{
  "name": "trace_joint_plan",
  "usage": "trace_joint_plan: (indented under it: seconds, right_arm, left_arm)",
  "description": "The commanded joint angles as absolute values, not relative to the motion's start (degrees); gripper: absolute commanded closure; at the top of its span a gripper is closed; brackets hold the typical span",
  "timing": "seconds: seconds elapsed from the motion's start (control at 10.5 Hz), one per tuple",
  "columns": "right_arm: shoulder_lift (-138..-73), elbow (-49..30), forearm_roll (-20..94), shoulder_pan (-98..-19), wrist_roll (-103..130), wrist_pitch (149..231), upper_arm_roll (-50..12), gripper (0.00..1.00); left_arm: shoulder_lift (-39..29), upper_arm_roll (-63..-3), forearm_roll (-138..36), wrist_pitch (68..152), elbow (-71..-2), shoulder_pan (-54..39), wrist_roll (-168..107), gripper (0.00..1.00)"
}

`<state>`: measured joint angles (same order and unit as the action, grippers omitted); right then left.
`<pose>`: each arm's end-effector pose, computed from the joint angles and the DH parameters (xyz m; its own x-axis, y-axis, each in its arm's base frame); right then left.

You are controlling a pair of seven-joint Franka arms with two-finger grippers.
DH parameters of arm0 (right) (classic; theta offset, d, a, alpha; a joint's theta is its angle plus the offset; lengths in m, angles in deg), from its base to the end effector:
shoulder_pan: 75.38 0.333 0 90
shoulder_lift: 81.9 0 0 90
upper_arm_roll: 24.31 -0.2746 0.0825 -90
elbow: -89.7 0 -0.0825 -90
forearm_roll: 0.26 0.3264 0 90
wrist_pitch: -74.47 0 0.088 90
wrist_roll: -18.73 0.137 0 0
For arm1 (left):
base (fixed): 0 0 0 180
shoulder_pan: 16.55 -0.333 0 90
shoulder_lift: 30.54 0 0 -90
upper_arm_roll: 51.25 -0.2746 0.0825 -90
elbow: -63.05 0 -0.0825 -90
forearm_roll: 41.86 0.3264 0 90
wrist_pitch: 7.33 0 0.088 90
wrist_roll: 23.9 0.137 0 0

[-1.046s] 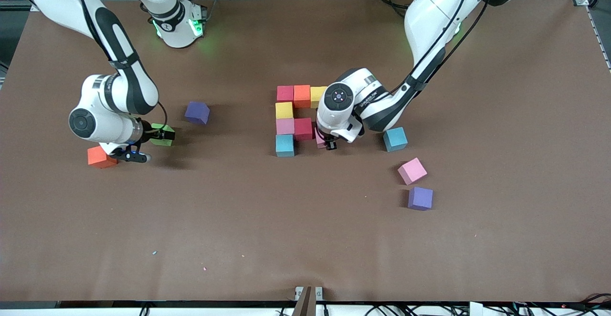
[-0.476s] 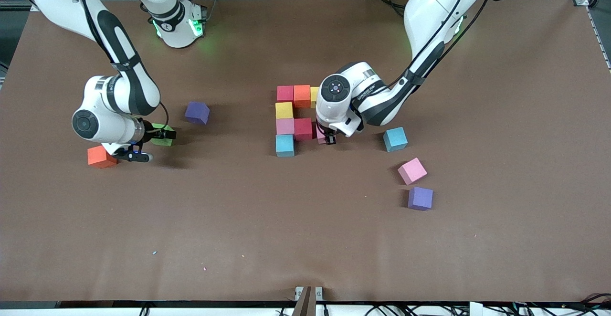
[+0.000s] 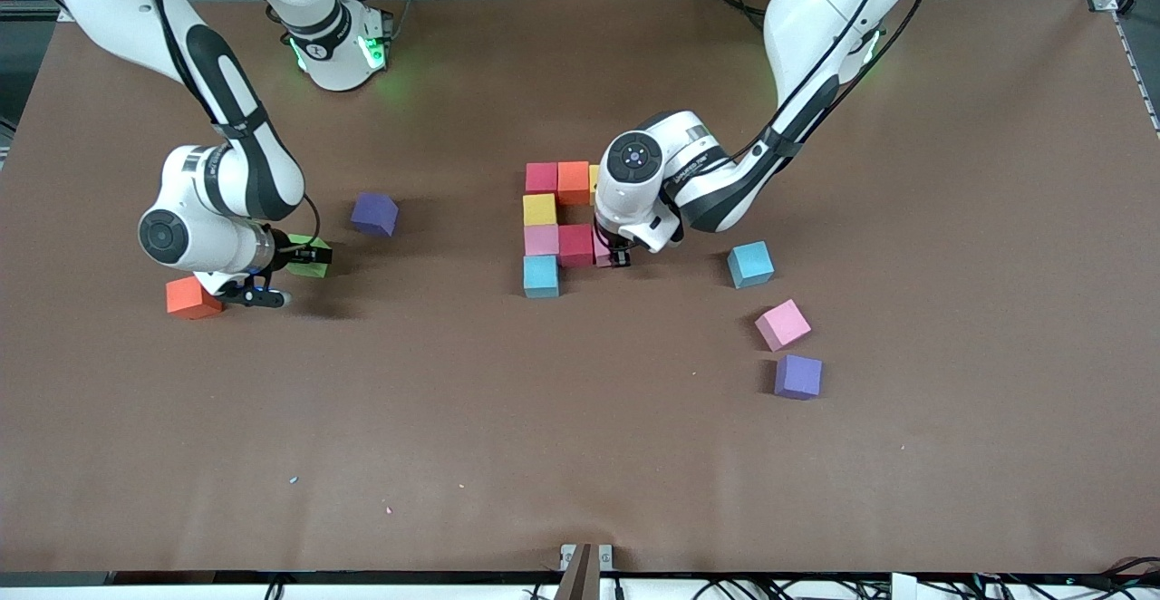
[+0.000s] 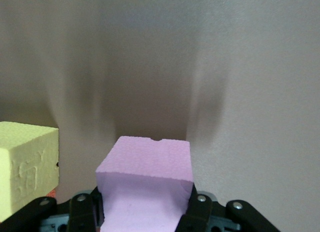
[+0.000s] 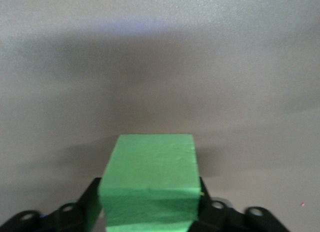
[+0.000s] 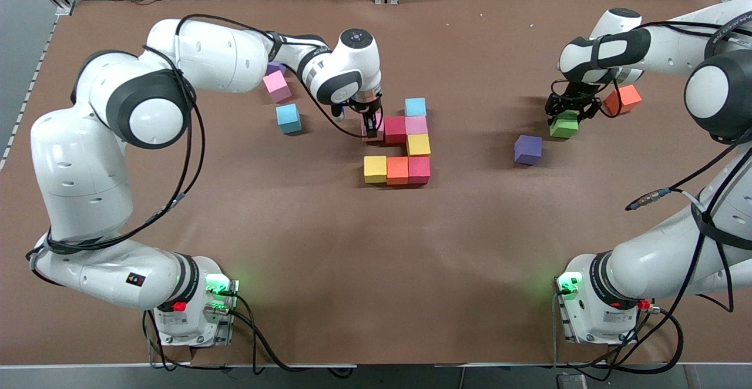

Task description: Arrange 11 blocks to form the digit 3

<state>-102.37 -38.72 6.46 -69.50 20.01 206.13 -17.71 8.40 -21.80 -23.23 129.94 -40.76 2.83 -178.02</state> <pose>0.4567 -0.0039 0.1687 0.9488 -0.1169 -0.2935 -0.1266 -0.9919 -0.0142 0.4023 -0.4294 0.1843 -0.1253 0.9903 -0.0594 0.9899 0.1208 -0.0749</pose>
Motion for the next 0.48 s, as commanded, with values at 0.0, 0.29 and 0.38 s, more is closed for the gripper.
trace_joint_plan:
  seconds: [0.0, 0.29, 0.38]
  right_arm:
    - [-101.7, -38.6, 7.3, -69.1, 18.8, 206.2, -17.8, 0.83]
    - [-102.9, -28.2, 7.3, -65.3, 19.9, 196.4, -17.8, 0.88]
    - [-104.4, -22.9, 7.3, -65.0, 20.0, 189.9, -17.9, 0.88]
  left_arm:
    - [6.6, -21.4, -22.0, 131.7, -43.4, 2.2, -178.9, 1.00]
    - [7.3, -21.4, -21.0, 132.6, -43.4, 2.3, -178.9, 1.00]
    - [7.5, -21.5, -20.6, 132.8, -43.4, 2.3, -178.9, 1.00]
